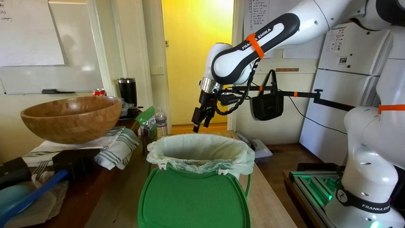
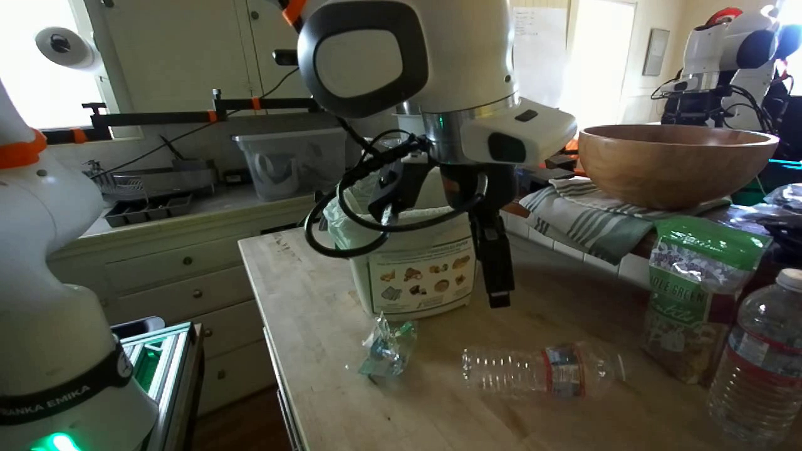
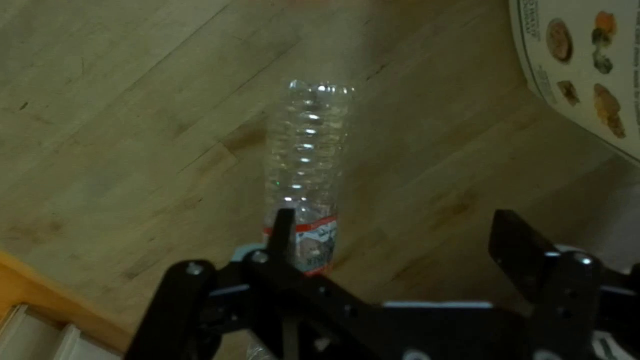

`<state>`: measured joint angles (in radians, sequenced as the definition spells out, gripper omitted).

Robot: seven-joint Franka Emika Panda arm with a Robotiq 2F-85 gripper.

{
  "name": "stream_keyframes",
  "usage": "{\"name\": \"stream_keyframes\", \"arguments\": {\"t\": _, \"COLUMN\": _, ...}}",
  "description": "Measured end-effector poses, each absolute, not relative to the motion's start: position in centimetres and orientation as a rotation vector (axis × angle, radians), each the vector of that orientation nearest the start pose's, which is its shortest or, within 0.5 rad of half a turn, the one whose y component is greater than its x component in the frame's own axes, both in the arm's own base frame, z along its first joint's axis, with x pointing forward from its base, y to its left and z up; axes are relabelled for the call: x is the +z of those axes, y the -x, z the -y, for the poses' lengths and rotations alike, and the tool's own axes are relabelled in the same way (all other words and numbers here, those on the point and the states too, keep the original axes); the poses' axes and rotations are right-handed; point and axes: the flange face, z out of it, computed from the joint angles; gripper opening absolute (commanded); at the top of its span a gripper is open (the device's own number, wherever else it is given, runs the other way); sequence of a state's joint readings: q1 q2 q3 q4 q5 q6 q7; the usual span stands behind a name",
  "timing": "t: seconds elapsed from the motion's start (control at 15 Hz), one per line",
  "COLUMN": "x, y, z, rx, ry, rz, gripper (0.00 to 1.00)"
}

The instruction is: Remove the plastic bottle from the trash can and place it on the counter top

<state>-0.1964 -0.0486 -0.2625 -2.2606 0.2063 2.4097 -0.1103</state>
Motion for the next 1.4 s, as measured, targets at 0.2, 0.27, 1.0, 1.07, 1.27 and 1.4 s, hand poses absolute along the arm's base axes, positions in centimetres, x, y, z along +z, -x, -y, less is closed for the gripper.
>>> {"name": "stream_keyframes", "arguments": {"t": 0.2, "x": 40.9, "y": -47.8, "z": 23.3, "rx": -0.373, "ry": 2.927, "rz": -0.752, "gripper": 1.00}}
{"name": "stream_keyframes", "arguments": {"t": 0.27, "x": 41.6, "y": -47.7, "z": 23.1, "rx": -0.387, "ry": 2.934, "rz": -0.754, "gripper": 1.00}}
{"name": "stream_keyframes", "arguments": {"t": 1.0, "x": 53.1, "y": -42.7, "z": 14.5, "rx": -0.365, "ry": 2.984, "rz": -0.712, "gripper": 1.00}}
{"name": "stream_keyframes", "arguments": {"t": 1.07, "x": 53.5, "y": -42.3, "z": 13.7, "rx": -0.352, "ry": 2.986, "rz": -0.702, "gripper": 1.00}}
{"name": "stream_keyframes", "arguments": {"t": 1.27, "x": 54.0, "y": -41.4, "z": 11.3, "rx": -0.314, "ry": 3.001, "rz": -0.663, "gripper": 1.00}}
{"name": "stream_keyframes", "arguments": {"t": 1.4, "x": 53.9, "y": -41.3, "z": 10.7, "rx": -0.309, "ry": 3.005, "rz": -0.653, "gripper": 1.00}}
